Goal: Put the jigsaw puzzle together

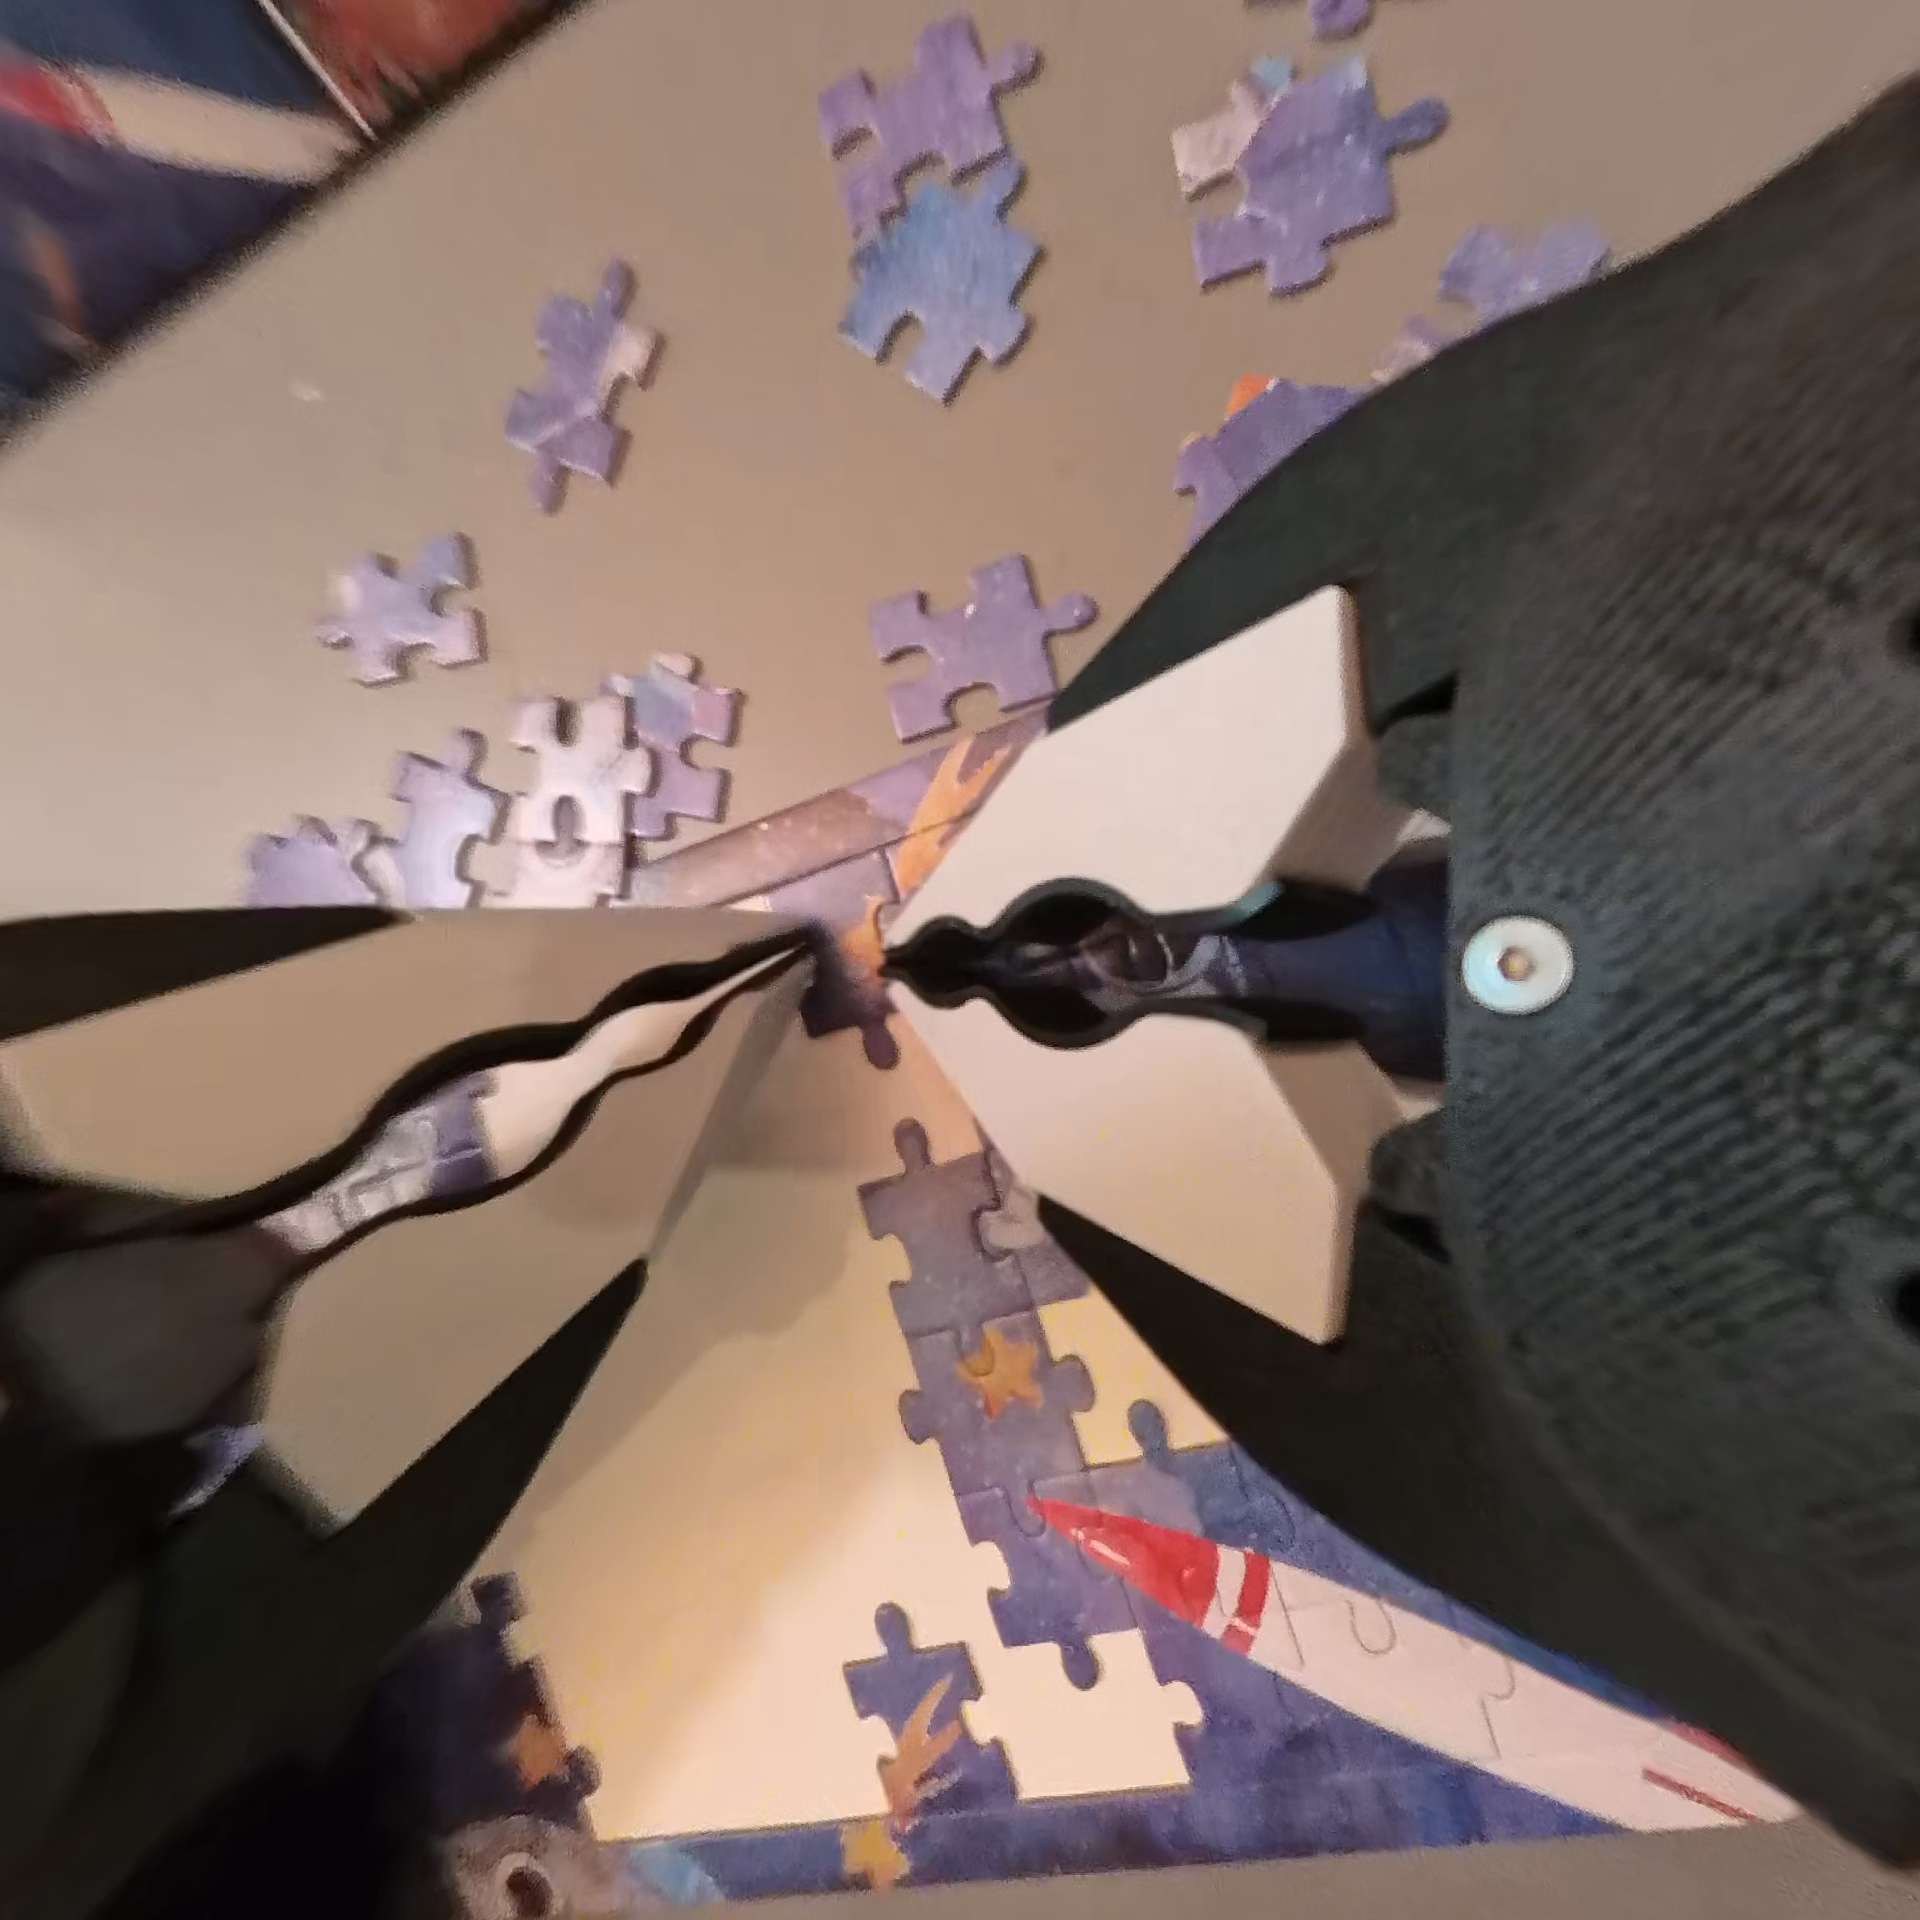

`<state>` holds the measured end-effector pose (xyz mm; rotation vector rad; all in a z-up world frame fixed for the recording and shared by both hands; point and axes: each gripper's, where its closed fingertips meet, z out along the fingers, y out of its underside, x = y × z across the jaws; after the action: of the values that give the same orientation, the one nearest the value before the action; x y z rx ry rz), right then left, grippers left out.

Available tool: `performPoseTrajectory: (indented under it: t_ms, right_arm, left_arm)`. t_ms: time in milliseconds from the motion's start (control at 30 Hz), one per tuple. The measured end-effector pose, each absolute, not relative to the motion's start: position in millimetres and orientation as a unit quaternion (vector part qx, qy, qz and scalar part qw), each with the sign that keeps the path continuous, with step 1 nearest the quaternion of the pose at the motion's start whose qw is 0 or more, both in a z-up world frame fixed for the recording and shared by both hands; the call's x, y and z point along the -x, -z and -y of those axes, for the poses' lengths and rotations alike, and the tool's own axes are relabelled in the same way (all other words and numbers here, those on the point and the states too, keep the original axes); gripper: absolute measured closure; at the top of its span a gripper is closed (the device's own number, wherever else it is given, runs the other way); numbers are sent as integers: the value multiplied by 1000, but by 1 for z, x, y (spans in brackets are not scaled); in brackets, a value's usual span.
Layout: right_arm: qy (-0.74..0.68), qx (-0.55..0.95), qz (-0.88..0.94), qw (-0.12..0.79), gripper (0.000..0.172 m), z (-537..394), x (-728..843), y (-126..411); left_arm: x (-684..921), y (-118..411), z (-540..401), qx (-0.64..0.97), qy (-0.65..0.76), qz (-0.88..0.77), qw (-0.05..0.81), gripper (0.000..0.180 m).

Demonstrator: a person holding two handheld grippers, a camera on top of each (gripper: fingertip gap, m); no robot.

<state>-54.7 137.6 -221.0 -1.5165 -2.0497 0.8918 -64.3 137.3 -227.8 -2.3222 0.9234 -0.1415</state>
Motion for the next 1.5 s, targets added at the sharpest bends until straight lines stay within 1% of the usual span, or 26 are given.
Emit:
performPoseTrajectory:
  t_ms: [100,167,233,367,467,667,800,933,1133,1267,1500]
  right_arm:
    - [-320,548,732,248,172,-145,56,211]
    - [-355,547,722,232,172,-138,56,207]
    - [-342,547,736,205,172,-134,53,221]
    - [-307,550,739,239,172,-146,53,219]
    - [-333,561,715,251,172,-153,55,209]
    - [-295,586,697,289,172,-185,47,216]
    - [-328,593,671,302,172,-194,44,204]
    - [-348,590,658,313,172,-195,42,193]
    - [-348,575,677,300,172,-181,45,198]
    - [-374,561,688,268,172,-160,48,201]
    - [-358,564,710,224,172,-147,46,220]
  left_arm:
    - [64,228,-137,881,54,-350,315,180]
    - [64,228,-137,881,54,-349,315,180]
    - [64,228,-138,881,55,-349,315,180]
    - [64,228,-138,881,55,-348,315,180]
    - [64,228,-138,881,53,-349,315,180]
    - [67,223,-137,882,67,-341,320,180]
    - [71,216,-135,881,82,-334,324,174]
    - [67,221,-129,882,94,-345,307,166]
    - [61,227,-123,883,102,-356,288,160]
    - [60,228,-125,884,105,-352,290,158]
    - [56,228,-125,881,122,-350,294,164]
